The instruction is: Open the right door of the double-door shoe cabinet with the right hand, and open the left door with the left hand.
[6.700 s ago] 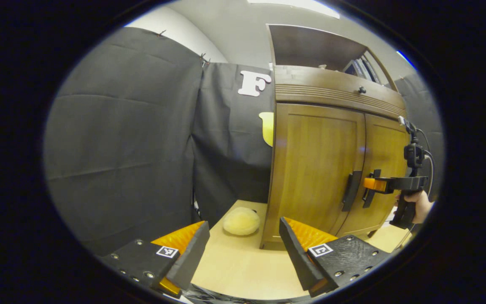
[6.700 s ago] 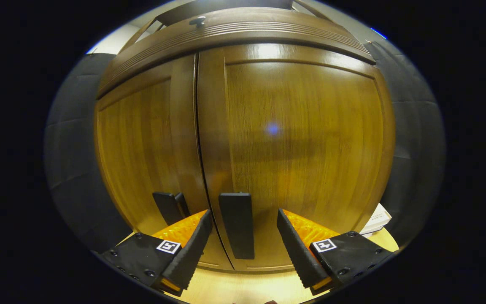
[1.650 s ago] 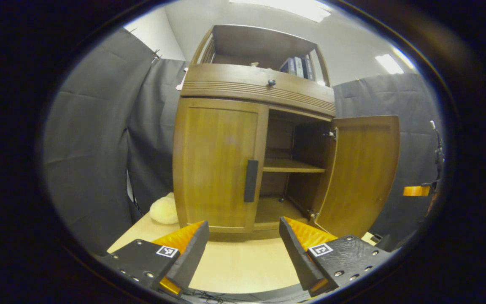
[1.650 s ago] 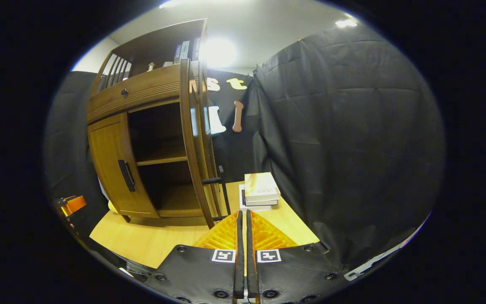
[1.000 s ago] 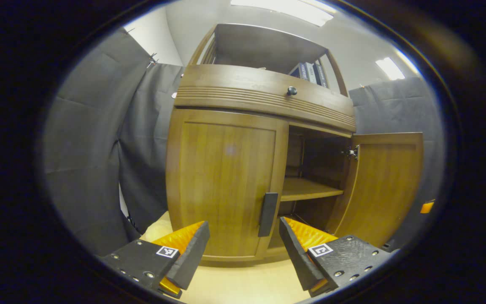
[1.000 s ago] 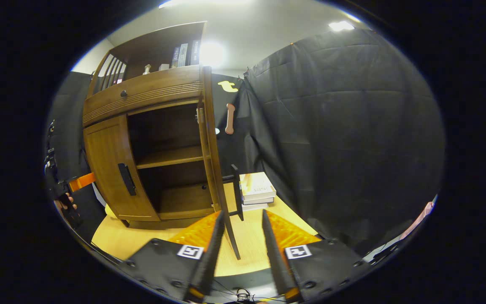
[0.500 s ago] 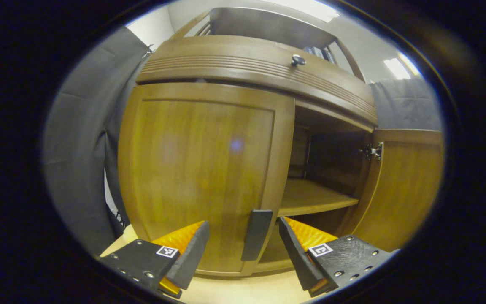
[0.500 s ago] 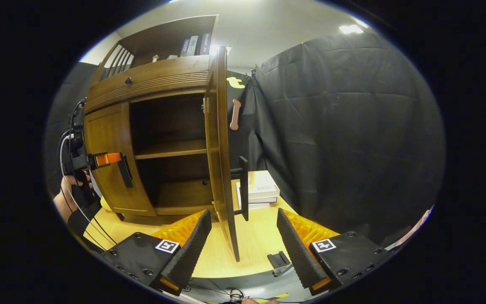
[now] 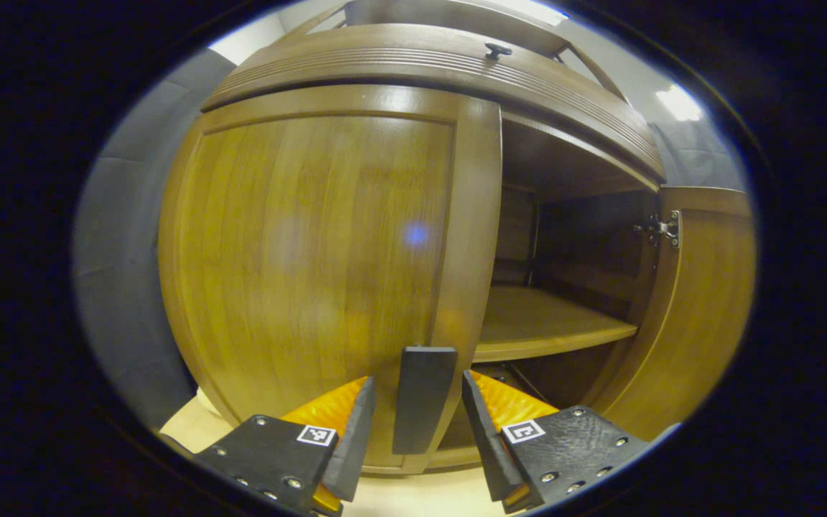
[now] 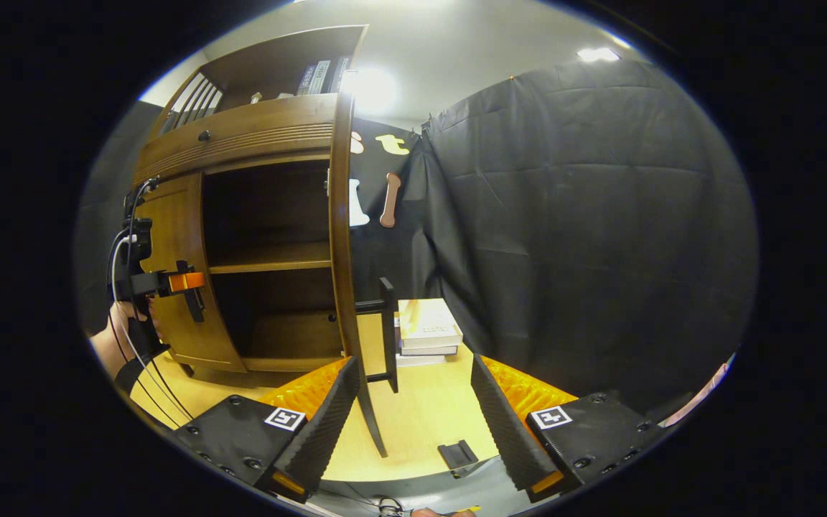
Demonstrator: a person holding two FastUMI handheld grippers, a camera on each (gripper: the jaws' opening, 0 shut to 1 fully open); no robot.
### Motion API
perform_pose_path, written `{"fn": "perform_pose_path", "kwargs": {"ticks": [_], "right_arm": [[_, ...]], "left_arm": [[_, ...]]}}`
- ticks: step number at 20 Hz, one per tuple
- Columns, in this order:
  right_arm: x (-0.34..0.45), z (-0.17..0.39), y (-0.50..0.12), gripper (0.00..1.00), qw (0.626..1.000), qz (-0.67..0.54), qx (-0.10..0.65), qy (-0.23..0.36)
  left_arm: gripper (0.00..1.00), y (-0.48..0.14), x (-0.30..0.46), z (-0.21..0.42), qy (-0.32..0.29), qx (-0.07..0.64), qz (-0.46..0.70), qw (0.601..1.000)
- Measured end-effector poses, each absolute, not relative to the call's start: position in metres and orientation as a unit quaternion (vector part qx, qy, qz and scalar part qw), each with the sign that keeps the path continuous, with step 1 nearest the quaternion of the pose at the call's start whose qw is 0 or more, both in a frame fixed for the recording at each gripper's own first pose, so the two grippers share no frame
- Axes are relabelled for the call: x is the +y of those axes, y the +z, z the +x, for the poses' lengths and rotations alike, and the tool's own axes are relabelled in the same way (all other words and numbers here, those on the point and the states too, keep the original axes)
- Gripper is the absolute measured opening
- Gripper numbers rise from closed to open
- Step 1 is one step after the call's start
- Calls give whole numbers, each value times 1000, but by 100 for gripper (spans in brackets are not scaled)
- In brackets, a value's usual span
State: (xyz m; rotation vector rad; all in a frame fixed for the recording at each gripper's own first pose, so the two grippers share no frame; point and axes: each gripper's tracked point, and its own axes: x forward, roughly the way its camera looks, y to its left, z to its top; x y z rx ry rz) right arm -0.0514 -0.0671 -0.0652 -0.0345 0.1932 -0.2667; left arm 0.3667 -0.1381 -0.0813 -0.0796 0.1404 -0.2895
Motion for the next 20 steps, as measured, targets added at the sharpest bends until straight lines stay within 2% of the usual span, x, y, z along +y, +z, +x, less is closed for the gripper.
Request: {"fn": "perform_pose_path", "kwargs": {"ticks": [3,4,5,6,7,9,10,18,20], "right_arm": [[-69,-49,-68,98,987,-2,95,-132],[-69,-48,-70,94,987,2,98,-128],[-70,-45,-75,94,986,7,105,-127],[-72,-44,-78,98,985,12,110,-130],[-73,-44,-80,94,985,17,112,-131],[-74,-42,-79,98,985,22,111,-133],[-73,-41,-78,98,985,21,109,-133],[-69,-43,-81,98,986,14,109,-126],[-68,-47,-82,98,986,11,110,-127]], "left_arm": [[59,-73,-125,365,-138,75,-45,987],[54,-75,-125,365,-140,80,-48,986],[50,-73,-127,363,-149,86,-44,984],[46,-63,-122,358,-146,84,-39,985],[41,-68,-126,361,-148,78,-29,986],[33,-73,-124,363,-147,76,-12,986],[34,-71,-123,360,-145,72,-2,987],[7,-70,-125,365,-140,57,-14,988],[7,-70,-123,366,-139,59,-10,988]]}}
